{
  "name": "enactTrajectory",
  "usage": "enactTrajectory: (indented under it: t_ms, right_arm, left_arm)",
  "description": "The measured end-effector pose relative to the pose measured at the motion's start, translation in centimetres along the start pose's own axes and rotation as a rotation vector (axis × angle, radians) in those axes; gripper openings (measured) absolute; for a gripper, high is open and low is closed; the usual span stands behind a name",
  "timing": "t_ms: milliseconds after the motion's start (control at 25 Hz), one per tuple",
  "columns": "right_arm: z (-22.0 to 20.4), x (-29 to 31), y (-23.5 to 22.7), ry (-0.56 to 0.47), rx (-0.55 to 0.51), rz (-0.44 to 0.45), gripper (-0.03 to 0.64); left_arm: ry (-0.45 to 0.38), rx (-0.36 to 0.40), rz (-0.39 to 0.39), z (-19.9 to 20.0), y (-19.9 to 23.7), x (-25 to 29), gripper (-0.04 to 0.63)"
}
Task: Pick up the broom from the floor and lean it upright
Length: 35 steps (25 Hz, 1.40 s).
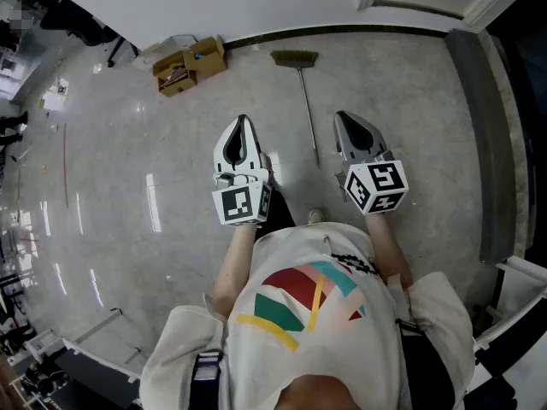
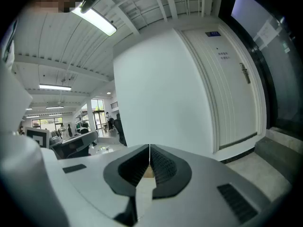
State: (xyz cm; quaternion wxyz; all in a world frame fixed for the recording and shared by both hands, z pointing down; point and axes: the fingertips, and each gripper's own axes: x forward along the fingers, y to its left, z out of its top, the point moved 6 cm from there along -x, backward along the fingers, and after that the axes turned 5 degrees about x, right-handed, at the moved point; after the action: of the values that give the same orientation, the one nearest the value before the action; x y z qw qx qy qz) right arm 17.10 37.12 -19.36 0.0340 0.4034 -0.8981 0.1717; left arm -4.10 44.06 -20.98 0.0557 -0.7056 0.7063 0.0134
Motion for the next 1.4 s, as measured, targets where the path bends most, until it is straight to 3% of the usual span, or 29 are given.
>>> enactTrajectory:
  t_ms: [440,640,840,1120,1280,1400]
  right_arm:
    - [4.6,24.3,3.6,-0.003,0.023,-0.078,0.015]
    - [6.3,31.9,5.3,0.001,0.040,-0.099,0.014]
    - [6.0,34.5,3.0,0.041,0.047,-0.136,0.015]
    - [6.5,37.6,-4.6,0.051,0.100,-0.154,0.014]
    - [5.9,39.1,-8.9,0.046,0.121,-0.179,0.014]
    - [4.3,40.4,-12.4,0.069,0.113,-0.233,0.014]
  left_arm:
    - [0.032,-0.020,-0.084,-3.5,19.3,18.0,0.046]
    - [0.035,-0.044,-0.129,-3.9,25.6,24.0,0.046]
    - [0.096,-0.052,-0.153,-6.4,26.6,27.9,0.046]
    - [0.145,-0.018,-0.214,-8.1,23.8,35.5,0.046]
    - [0.114,-0.016,-0.311,-8.8,21.1,39.8,0.045]
    - [0.139,-0.029,-0.385,-11.2,19.6,42.0,0.046]
